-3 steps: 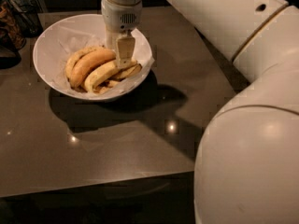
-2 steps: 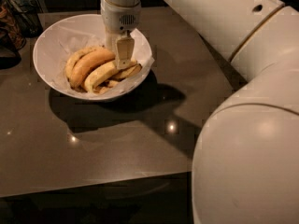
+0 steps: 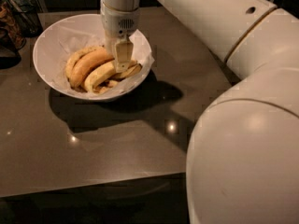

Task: Pick banana from white bowl

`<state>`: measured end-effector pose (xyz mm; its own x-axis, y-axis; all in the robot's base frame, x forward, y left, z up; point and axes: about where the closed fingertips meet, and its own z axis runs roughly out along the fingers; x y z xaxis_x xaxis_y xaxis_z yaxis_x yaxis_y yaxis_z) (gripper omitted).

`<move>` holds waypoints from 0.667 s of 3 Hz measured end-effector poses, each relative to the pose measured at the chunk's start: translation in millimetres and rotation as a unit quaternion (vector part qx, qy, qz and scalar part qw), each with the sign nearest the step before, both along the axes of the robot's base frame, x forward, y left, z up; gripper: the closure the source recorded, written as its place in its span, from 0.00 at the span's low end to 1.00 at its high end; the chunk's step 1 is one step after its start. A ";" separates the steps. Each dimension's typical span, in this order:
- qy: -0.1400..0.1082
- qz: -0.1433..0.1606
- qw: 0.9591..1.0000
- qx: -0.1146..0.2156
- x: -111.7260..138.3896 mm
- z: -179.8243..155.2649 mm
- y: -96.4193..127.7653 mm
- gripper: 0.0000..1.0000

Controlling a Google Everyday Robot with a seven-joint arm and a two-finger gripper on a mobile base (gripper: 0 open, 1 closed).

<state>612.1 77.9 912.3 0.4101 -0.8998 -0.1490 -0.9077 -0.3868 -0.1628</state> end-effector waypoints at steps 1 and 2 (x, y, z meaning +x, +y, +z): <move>0.007 -0.003 1.000 0.001 -0.4 -4.2 0.7 0.48; 0.011 -0.004 1.000 0.002 -0.3 -6.9 1.5 0.48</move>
Offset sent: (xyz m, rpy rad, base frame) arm -0.0092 -0.0062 -0.0124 -0.0224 0.0745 -0.0153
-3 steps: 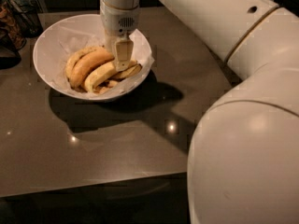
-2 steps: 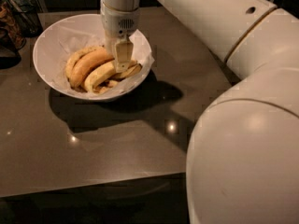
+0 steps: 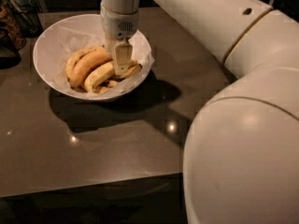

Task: Pick banana from white bowl

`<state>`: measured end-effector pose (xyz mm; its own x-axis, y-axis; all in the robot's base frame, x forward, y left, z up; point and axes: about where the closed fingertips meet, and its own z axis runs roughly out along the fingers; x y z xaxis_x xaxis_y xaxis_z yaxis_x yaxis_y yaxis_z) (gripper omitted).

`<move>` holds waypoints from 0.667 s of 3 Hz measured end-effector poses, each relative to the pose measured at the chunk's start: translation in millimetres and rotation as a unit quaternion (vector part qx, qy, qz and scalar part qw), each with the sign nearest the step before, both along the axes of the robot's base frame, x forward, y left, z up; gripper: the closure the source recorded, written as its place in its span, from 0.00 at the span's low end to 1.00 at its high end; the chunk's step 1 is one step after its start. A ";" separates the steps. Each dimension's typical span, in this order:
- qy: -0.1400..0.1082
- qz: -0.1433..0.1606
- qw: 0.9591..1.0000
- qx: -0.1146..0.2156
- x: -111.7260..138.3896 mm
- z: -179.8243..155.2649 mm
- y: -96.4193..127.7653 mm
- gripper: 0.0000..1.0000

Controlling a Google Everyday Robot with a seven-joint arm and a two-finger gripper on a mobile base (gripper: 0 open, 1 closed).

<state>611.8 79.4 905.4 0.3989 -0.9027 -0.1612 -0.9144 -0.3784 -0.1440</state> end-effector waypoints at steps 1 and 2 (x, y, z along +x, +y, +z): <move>0.007 -0.001 1.000 0.001 0.4 -5.0 0.5 0.48; 0.007 -0.001 1.000 0.001 0.4 -5.5 0.6 0.50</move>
Offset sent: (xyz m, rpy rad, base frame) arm -0.0073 -0.0086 -0.0115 -0.0272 0.0617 0.0018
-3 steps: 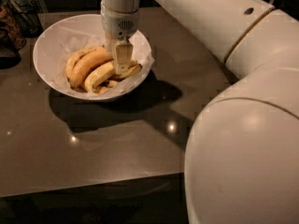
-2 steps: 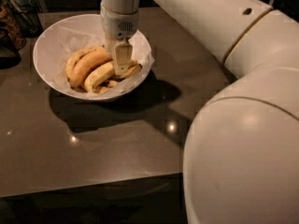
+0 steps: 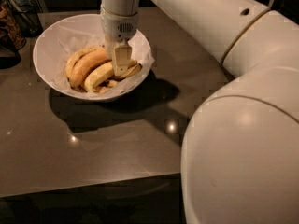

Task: Pick banana from white bowl

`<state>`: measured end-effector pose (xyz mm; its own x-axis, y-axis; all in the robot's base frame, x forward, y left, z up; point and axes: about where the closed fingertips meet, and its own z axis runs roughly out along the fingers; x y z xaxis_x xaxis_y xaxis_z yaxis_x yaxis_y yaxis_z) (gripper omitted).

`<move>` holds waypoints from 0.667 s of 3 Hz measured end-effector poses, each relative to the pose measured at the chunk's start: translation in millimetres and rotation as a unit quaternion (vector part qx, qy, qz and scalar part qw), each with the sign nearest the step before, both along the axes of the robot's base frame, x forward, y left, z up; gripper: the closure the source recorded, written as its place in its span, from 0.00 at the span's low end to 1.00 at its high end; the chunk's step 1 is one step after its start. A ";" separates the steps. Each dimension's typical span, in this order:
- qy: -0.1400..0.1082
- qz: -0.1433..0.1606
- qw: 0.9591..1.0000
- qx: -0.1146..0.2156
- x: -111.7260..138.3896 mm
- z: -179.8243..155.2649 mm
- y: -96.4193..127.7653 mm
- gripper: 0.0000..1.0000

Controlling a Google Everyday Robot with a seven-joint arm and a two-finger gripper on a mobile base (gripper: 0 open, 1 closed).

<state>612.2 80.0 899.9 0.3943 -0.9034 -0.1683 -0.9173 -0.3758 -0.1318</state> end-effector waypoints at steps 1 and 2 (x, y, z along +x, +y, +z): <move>0.006 0.000 1.000 0.001 0.9 -5.5 0.9 0.51; 0.006 0.000 1.000 0.001 0.9 -5.7 0.9 0.50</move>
Offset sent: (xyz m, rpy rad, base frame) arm -0.0060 -0.0070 -0.0171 -0.0116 0.0737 0.0003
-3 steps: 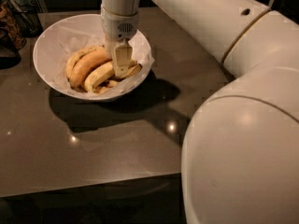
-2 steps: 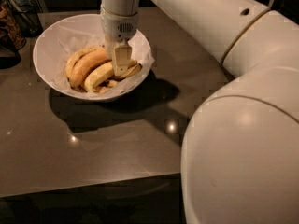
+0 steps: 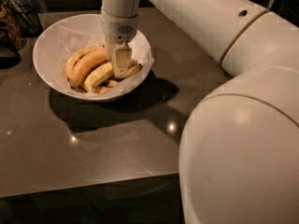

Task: Pick banana from white bowl

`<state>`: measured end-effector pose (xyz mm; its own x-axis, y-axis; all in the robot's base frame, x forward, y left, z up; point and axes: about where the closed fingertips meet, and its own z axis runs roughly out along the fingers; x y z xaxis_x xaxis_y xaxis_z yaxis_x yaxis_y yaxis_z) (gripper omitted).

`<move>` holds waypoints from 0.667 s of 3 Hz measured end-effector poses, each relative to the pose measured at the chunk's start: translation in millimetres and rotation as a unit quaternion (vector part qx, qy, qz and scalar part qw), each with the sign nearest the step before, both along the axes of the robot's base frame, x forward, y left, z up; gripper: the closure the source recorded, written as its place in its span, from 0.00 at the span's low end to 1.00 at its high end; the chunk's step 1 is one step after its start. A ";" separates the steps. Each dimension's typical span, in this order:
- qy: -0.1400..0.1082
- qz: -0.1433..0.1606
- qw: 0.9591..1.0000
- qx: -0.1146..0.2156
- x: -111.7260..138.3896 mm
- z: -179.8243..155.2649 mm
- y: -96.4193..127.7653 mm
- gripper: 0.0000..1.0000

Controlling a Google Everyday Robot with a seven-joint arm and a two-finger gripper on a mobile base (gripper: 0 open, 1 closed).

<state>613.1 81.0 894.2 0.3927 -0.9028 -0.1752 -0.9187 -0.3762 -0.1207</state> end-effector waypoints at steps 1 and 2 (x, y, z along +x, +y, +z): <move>0.007 -0.001 1.000 0.003 0.7 -6.2 0.7 0.50; 0.011 -0.001 1.000 0.004 1.0 -9.4 0.9 0.50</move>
Offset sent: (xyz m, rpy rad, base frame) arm -0.0068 -0.0080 -0.0114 -0.0136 0.0608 -0.0002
